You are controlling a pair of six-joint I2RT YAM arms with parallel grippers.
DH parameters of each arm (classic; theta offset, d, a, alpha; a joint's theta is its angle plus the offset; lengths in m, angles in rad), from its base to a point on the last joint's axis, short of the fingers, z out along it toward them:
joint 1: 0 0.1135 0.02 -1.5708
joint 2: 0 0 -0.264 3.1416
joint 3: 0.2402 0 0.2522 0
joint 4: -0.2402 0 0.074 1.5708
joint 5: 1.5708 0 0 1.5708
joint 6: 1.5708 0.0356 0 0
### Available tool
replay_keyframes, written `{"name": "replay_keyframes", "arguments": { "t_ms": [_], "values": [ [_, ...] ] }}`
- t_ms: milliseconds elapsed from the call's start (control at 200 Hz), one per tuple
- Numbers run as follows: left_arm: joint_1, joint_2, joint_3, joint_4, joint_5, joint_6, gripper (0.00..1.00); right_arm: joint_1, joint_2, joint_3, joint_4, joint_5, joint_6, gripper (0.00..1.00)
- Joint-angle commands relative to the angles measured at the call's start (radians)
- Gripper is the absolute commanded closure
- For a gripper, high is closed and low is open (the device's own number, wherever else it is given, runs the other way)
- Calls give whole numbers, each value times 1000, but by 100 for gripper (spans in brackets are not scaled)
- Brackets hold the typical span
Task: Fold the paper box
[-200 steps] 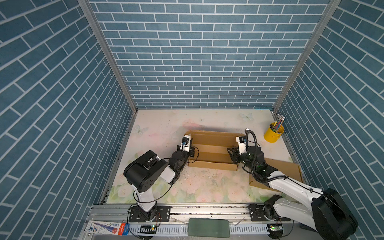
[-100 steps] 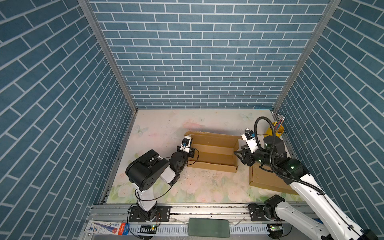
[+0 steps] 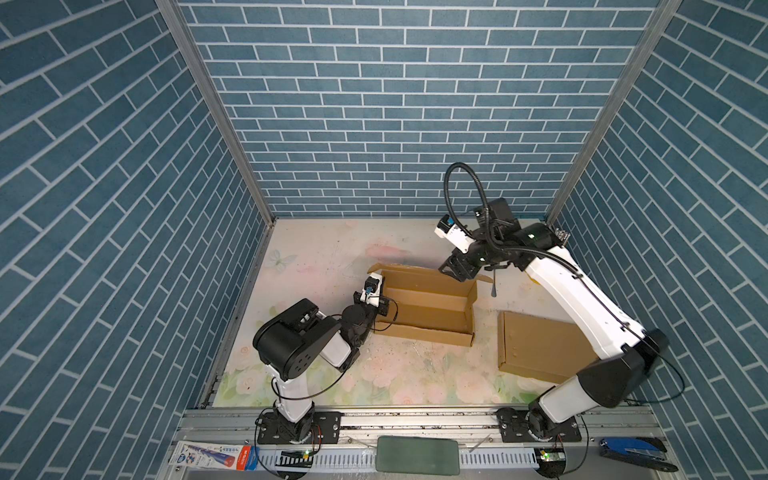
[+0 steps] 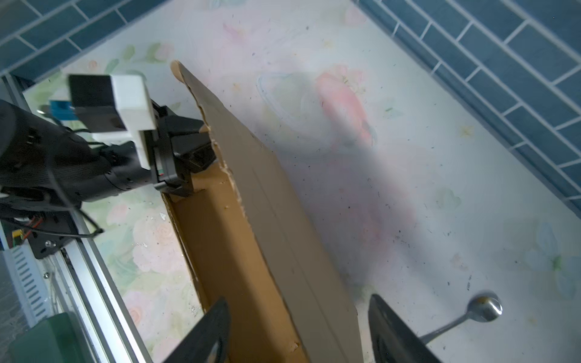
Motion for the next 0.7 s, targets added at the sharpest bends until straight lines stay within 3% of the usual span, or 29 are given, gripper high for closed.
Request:
{"name": "replay_keyframes", "arguments": {
  "t_ms": [0, 305, 530, 695],
  "values": [
    [-3, 41, -39, -168, 26, 29, 100, 10, 48, 84, -98, -43, -103, 34],
    [-3, 43, -41, -168, 25, 33, 100, 11, 139, 125, -121, -168, -115, 56],
    [-3, 32, -52, -168, 23, 25, 100, 11, 166, 114, -140, -215, -127, 87],
    [-3, 14, -68, -167, 0, 6, 100, 11, 132, 40, -112, -277, -127, 95]
  ]
}}
